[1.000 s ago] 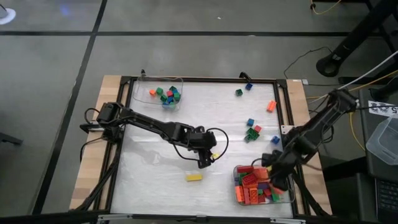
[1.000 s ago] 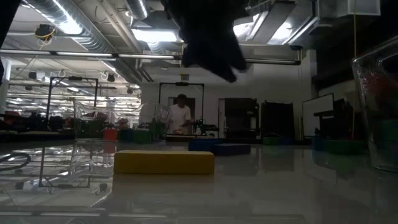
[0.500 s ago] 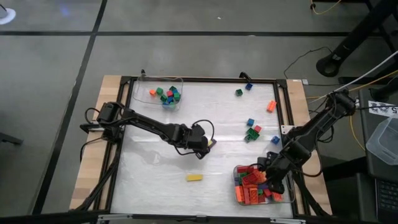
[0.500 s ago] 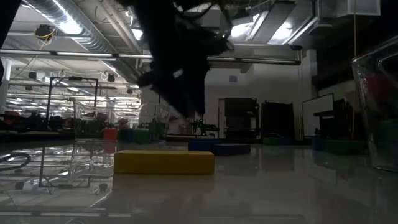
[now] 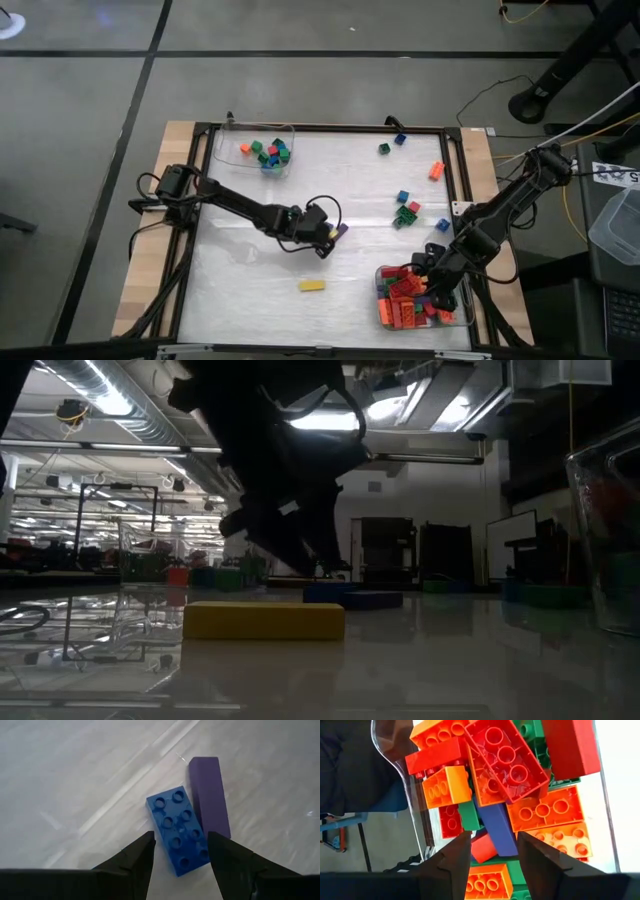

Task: Sort blocks by size
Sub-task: Put the rectangular blue game piece into the bottom transparent bin

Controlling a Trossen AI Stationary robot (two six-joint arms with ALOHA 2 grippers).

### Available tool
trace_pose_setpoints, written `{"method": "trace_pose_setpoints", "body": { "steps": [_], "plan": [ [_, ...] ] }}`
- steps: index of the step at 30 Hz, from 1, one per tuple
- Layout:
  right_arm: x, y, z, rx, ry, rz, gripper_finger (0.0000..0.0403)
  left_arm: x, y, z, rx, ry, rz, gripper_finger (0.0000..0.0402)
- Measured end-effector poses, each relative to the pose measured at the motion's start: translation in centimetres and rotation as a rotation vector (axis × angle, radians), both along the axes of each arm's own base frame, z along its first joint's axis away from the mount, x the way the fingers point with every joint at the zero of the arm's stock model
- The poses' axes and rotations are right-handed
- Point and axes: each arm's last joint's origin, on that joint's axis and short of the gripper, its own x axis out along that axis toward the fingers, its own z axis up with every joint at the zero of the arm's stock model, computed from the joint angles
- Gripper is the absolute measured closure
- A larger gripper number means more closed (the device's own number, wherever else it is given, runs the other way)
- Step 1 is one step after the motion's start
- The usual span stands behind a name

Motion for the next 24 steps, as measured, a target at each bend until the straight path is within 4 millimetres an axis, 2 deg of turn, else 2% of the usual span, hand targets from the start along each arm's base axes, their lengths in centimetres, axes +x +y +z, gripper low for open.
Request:
{"method": "trace_pose_setpoints", "body": {
  "steps": [6, 13, 24],
  "plan": [
    [0.02, -0.01, 0.0, -0.003, -0.003, -0.002, 0.0244, -0.34, 0.06, -0.74, -0.001, -0.006, -0.004, 0.0231],
    [0.02, -0.02, 0.0, -0.004, -0.004, -0.002, 0.0244, 0.11, -0.22, -0.51, -0.016, -0.026, -0.128, 0.0223],
    [0.02, -0.02, 0.0, -0.004, -0.004, -0.002, 0.0244, 0.13, -0.14, -0.5, -0.011, -0.028, -0.124, 0.021]
  ]
}}
